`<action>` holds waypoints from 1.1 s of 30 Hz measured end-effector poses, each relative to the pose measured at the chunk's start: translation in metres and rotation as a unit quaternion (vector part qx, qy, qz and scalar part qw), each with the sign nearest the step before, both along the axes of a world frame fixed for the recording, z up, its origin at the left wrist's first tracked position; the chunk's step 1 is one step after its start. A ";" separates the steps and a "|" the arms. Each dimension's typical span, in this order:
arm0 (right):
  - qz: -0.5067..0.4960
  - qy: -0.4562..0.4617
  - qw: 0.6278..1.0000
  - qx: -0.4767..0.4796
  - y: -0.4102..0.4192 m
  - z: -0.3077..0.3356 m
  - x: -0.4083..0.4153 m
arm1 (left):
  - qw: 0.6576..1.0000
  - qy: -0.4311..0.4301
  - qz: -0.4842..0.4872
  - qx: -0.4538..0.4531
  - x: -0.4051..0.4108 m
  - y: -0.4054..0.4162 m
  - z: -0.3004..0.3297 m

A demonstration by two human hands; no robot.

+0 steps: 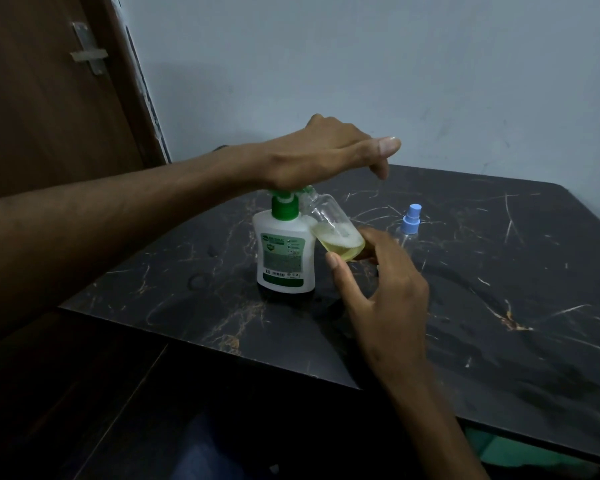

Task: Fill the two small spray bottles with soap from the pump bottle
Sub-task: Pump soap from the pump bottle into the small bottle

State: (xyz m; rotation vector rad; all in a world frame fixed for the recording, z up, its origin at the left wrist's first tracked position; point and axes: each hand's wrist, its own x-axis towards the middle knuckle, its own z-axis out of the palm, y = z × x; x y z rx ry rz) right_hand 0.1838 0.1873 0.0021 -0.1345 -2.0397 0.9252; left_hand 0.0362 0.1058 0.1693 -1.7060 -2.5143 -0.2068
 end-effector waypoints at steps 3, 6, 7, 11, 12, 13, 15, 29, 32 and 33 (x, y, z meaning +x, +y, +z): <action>-0.002 -0.001 1.000 -0.001 0.000 0.000 0.000 | 1.000 -0.017 -0.007 0.018 0.002 0.001 0.002; -0.005 -0.002 1.000 0.002 0.000 0.000 -0.001 | 0.996 -0.078 -0.027 0.043 0.003 -0.001 -0.003; -0.005 0.000 1.000 0.003 -0.001 0.000 -0.001 | 0.995 -0.088 -0.028 0.047 0.002 -0.002 -0.004; -0.002 -0.002 1.000 0.004 0.000 0.001 -0.001 | 0.991 -0.101 -0.030 0.079 -0.004 -0.002 -0.002; -0.002 -0.004 1.000 0.003 0.000 0.000 -0.001 | 0.991 -0.100 -0.029 0.084 -0.004 -0.002 -0.001; -0.002 -0.005 1.000 0.002 0.000 0.000 -0.001 | 0.991 -0.099 -0.030 0.082 -0.004 -0.001 0.000; -0.004 -0.003 1.000 0.004 0.000 -0.001 -0.001 | 0.993 -0.087 -0.039 0.064 -0.003 -0.001 -0.004; -0.012 -0.002 1.000 0.007 -0.001 0.000 -0.001 | 0.992 -0.097 -0.038 0.071 -0.007 -0.003 -0.008; -0.004 -0.002 1.000 0.003 -0.001 0.000 0.000 | 0.991 -0.092 -0.032 0.096 -0.007 -0.002 -0.005; -0.004 -0.003 1.000 0.001 -0.001 0.001 0.000 | 0.991 -0.086 -0.033 0.101 -0.006 -0.001 -0.003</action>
